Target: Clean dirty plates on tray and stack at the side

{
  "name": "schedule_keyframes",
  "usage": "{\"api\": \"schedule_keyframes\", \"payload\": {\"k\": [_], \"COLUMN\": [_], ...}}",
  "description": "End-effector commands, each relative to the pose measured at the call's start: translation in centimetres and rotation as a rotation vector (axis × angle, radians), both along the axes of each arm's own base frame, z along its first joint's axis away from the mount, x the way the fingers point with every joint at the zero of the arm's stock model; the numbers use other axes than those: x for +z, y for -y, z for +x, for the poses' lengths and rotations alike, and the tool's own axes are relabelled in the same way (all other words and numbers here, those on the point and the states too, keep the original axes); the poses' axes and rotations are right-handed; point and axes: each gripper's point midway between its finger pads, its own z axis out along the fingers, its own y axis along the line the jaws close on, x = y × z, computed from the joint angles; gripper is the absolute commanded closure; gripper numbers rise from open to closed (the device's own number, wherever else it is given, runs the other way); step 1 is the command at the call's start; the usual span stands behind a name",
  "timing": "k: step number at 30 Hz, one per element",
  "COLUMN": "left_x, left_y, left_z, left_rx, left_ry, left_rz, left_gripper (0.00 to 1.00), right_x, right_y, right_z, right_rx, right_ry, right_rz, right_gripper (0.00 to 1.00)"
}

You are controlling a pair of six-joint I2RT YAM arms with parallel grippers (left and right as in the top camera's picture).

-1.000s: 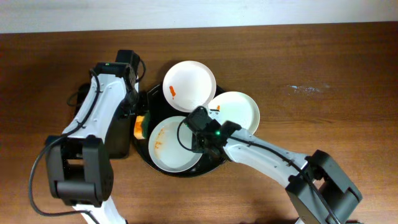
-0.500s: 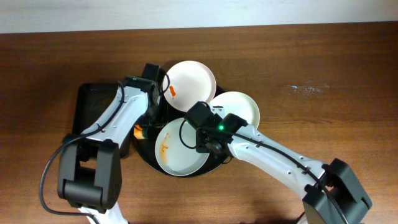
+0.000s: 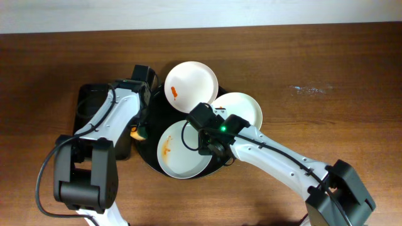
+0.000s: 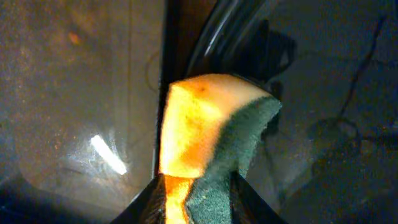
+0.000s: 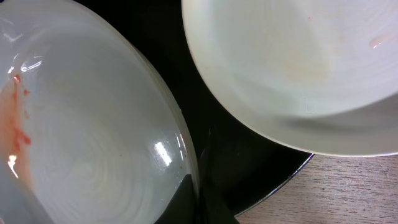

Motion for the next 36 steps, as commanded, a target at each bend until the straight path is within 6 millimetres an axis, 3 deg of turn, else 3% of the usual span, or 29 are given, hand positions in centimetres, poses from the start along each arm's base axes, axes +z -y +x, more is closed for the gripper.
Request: {"api": "schedule_keyframes", "payload": {"k": [1, 11, 12, 15, 18, 21, 25, 31, 36], "left_x": [0.7, -0.9, -1.0, -0.7, 0.7, 3.7, 7.6, 8.5, 7.0], "left_y": [0.2, 2.2, 2.3, 2.0, 2.0, 2.9, 5.8, 11.0, 11.0], "left_z": [0.2, -0.9, -0.9, -0.8, -0.6, -0.8, -1.6, -4.1, -5.2], "left_rx": [0.000, -0.049, -0.055, -0.055, -0.054, -0.060, -0.090, -0.222, -0.216], "left_ry": [0.028, 0.009, 0.010, 0.019, 0.032, 0.054, 0.099, 0.004, -0.035], "left_rz": [-0.004, -0.031, -0.026, -0.004, -0.005, -0.061, -0.253, -0.560, -0.558], "left_gripper": [0.54, 0.52, 0.55, 0.89, 0.99, 1.00, 1.00, 1.00, 1.00], "right_x": [1.5, 1.6, 1.6, 1.6, 1.6, 1.6, 1.6, 1.6, 1.5], "right_y": [-0.7, -0.7, -0.7, -0.7, -0.7, -0.8, -0.9, -0.8, -0.6], "right_z": [0.4, 0.5, 0.5, 0.5, 0.5, 0.5, 0.6, 0.6, 0.4], "right_rx": [0.011, 0.011, 0.011, 0.011, 0.010, 0.011, 0.007, 0.007, -0.002], "right_ry": [0.035, 0.036, 0.036, 0.036, 0.036, 0.039, 0.041, 0.039, 0.030], "right_rz": [0.034, 0.035, 0.035, 0.035, 0.035, 0.038, 0.042, 0.040, 0.034], "right_gripper": [0.96, 0.96, 0.96, 0.96, 0.96, 0.96, 0.96, 0.96, 0.96]}}
